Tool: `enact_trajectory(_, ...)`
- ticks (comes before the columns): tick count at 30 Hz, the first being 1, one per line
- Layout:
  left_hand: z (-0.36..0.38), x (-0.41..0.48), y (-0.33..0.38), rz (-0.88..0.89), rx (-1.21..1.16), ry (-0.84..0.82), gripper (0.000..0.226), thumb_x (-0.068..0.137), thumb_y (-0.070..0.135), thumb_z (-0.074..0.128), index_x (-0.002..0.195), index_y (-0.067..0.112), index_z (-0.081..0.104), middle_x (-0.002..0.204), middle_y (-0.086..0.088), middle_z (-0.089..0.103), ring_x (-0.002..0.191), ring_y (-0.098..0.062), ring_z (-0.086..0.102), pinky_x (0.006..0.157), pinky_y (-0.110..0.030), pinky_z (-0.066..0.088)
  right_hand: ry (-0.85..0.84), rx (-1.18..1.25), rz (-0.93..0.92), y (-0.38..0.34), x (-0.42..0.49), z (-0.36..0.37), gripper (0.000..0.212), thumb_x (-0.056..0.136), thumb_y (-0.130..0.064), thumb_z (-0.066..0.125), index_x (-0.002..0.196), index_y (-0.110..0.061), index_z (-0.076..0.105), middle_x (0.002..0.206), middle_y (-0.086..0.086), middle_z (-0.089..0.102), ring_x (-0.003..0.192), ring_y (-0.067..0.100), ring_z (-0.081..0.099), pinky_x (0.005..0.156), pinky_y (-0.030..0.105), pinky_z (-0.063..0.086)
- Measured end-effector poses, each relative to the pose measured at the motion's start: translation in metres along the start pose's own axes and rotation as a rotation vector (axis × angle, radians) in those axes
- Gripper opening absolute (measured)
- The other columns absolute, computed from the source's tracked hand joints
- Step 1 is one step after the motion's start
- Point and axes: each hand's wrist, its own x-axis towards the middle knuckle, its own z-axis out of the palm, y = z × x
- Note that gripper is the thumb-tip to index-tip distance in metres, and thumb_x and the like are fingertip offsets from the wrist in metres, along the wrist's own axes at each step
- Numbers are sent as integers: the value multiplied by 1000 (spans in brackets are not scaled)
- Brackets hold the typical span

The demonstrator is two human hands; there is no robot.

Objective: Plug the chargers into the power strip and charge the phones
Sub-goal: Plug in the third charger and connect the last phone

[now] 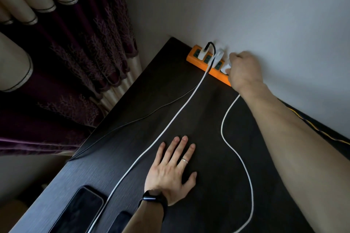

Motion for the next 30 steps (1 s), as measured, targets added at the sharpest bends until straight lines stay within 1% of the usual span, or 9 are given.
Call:
enact_trajectory(4, -2, 2, 0, -3, -4, -3, 78, 89, 63, 42, 157, 30, 20, 165, 2, 16, 152, -19, 14, 118, -48, 9, -6, 0, 34, -19, 9, -1, 34, 94, -3, 58, 127, 3, 56, 123, 25, 56, 114, 41, 54, 93, 43, 48)
enact_trajectory(7, -2, 1, 0, -5, -3, -15, 77, 90, 63, 40, 157, 31, 17, 166, 2, 12, 152, -20, 10, 119, -47, 6, 59, -35, -12, -18, 6, 4, 44, 93, -1, 60, 135, 0, 48, 121, 28, 58, 111, 44, 57, 88, 48, 50)
enact_trajectory(10, -1, 1, -1, -5, -8, -19, 77, 91, 63, 37, 158, 32, 12, 166, 3, 5, 153, -18, 1, 120, -47, 0, 100, 13, 2, -16, -2, 12, 44, 95, -3, 58, 138, -4, 50, 120, 26, 58, 110, 42, 57, 87, 48, 53)
enact_trajectory(14, 0, 1, -1, 0, -12, -25, 78, 91, 63, 37, 158, 33, 10, 167, 4, 3, 153, -17, -1, 121, -47, -2, 156, 39, 37, -24, -16, 17, 49, 94, -3, 58, 142, -5, 48, 141, 22, 44, 121, 37, 49, 93, 43, 50)
enact_trajectory(18, 0, 1, -2, 0, -11, -18, 77, 91, 63, 37, 158, 33, 10, 166, 4, 2, 153, -17, -2, 121, -46, -4, 135, 28, 81, -29, -15, 16, 51, 95, -3, 57, 144, -9, 44, 130, 22, 48, 105, 33, 56, 86, 39, 51)
enact_trajectory(22, 0, 1, -2, 2, -23, -12, 77, 91, 62, 38, 158, 32, 12, 166, 4, 4, 153, -17, 0, 121, -46, -3, 162, 85, 120, -29, -18, 20, 52, 94, -7, 59, 144, -15, 45, 129, 19, 47, 100, 27, 59, 80, 35, 53)
enact_trajectory(24, 0, 2, -1, 6, -26, -12, 77, 91, 62, 38, 158, 32, 11, 167, 4, 3, 153, -17, 0, 121, -46, -3, 182, 110, 120, -26, -20, 22, 52, 95, -10, 59, 144, -18, 46, 130, 18, 48, 103, 28, 60, 81, 35, 53)
enact_trajectory(27, 1, 1, -3, 9, -32, -9, 77, 92, 62, 35, 158, 33, 8, 166, 5, -2, 153, -16, -6, 121, -46, -6, 190, 116, 155, -23, -25, 25, 46, 99, -15, 54, 144, -15, 45, 133, 19, 48, 112, 32, 59, 87, 39, 53)
enact_trajectory(30, 1, 1, -4, 4, -36, -3, 77, 92, 62, 36, 158, 33, 9, 166, 5, -1, 153, -16, -4, 121, -46, -5, 201, 159, 153, -25, -30, 30, 55, 96, -12, 56, 148, -16, 40, 137, 19, 47, 112, 32, 59, 88, 40, 55)
